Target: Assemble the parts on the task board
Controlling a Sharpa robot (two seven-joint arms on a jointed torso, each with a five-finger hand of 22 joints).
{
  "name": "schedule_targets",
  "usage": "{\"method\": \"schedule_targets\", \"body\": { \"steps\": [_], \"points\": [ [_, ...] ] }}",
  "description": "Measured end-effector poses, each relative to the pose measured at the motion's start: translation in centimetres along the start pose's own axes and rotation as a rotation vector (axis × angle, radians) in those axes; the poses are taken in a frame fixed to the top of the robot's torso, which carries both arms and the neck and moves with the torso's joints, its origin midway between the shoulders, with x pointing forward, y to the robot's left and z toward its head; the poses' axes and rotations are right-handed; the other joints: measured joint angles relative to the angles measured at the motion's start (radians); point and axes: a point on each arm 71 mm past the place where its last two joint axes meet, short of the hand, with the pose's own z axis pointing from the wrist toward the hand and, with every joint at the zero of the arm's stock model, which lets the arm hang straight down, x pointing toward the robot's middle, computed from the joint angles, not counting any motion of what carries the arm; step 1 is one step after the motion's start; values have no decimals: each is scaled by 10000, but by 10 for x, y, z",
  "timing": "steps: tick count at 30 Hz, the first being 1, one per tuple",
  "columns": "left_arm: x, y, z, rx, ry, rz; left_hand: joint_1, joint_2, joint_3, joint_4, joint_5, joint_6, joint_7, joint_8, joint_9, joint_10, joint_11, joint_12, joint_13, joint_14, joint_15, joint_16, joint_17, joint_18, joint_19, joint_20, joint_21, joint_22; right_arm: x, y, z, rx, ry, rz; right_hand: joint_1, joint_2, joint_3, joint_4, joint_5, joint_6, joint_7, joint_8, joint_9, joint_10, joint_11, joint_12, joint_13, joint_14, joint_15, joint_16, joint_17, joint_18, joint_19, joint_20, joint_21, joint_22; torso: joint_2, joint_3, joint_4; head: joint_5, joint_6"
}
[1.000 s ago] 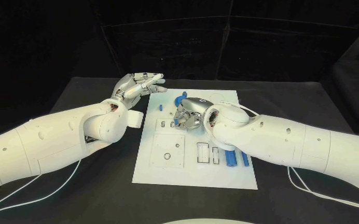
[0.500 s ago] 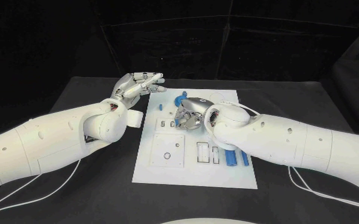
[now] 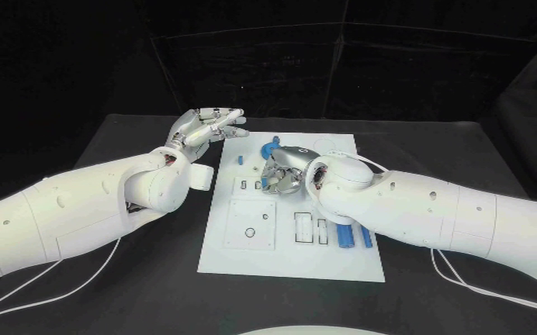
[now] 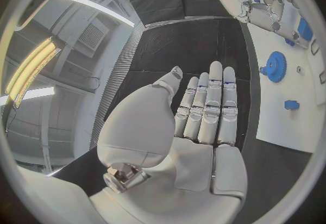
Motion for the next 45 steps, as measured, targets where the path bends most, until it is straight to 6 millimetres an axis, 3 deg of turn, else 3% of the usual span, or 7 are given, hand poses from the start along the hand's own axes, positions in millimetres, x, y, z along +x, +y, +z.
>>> {"method": "schedule_targets", "body": {
  "steps": [6, 17, 29, 34, 37, 41, 45],
  "points": [
    [0, 0, 0, -1, 0, 0, 0, 0, 0, 0, 0, 0, 0, 0, 0, 0, 0, 0, 0, 0, 0, 0, -1, 0, 0, 0, 0, 1, 0, 0, 0, 0, -46, 10, -309, -309, -202, 160, 1, -355, 122, -174, -58, -48, 49, -54, -53, -18, 126, -52, -1, 0, -53, 53, 0, 0, 1, 0, 5, 2, -3],
    [0, 0, 0, -6, -5, 3, 0, 0, 0, 0, 0, 0, 0, 0, 0, 0, 0, 0, 0, 0, 0, 0, -2, 0, 0, 0, 0, 2, 1, 1, 1, 11, -151, 44, -422, -424, -367, 219, -12, -509, 125, -215, -61, -105, 107, -101, -109, -18, 125, -53, -2, 1, -88, 88, -39, -1, 1, 2, 12, 37, -23],
    [-2, 0, 0, -17, -26, 33, 0, 0, 30, -29, 0, 0, 0, 0, 0, 39, 33, -47, 0, 11, -3, -40, 43, 0, 45, -45, 0, -3, -3, -2, -8, 9, -985, 348, -863, -607, -1681, 886, -44, -1449, 350, -349, -100, -656, 371, -613, -686, 0, 358, -140, -3, 0, -185, 258, -130, -1, 1, 10, 0, 50, -34],
    [-7, 0, -1, -177, -47, 521, -283, -179, -139, 90, 41, 401, -292, 0, 27, 958, -345, 133, 119, 1827, -471, 833, 663, 0, 1351, -517, 676, 266, -13, -14, -25, -607, -1669, 774, -518, -446, -1913, 966, -3, -1680, 422, -349, -99, -765, 409, -646, -747, 0, 358, -369, -54, -1, -439, 388, -358, -1, -8, 16, -7, 87, -14],
    [-11, 2, -3, -492, 21, 1140, -875, -355, -601, 429, 41, 815, -590, 126, 89, 1784, -700, 420, 319, 2853, -920, 1995, 1527, -1, 2520, -964, 1414, 599, -25, -21, -37, -1190, -1893, 1207, -312, -319, -2023, 933, -3, -1680, 423, -250, -90, -924, 390, -757, -883, 0, 358, -615, -389, 93, -756, 390, -591, 0, -24, 17, -7, 111, -1],
    [-16, 1, -2, -1156, 286, 2267, -1206, -276, -1235, 848, 20, 1220, -970, 192, 228, 3060, -1110, 1122, 946, 2944, -1312, 7431, 6591, -2, 3541, -1433, 2392, 1133, -47, -32, -53, -1754, -2146, 1980, -123, -233, -2132, 902, -5, -1680, 423, -203, -84, -1119, 371, -1003, -1156, 0, 358, -832, -660, 163, -950, 368, -771, -37, -63, 38, -19, 164, -13],
    [-15, -3, 3, -1992, 852, 3733, -1420, -61, -1641, 1254, 20, 1274, -1117, 316, 434, 3502, -1359, 2145, 1856, 2946, -1488, 10710, 10005, -2, 4034, -1657, 3585, 2029, -71, -52, -68, -1709, -2513, 2761, -88, -198, -2232, 953, -125, -1725, 378, -203, -84, -1155, 407, -1097, -1284, 0, 358, -892, -754, 161, -967, 356, -851, -151, -158, 74, -49, 194, -54]
  ]
}}
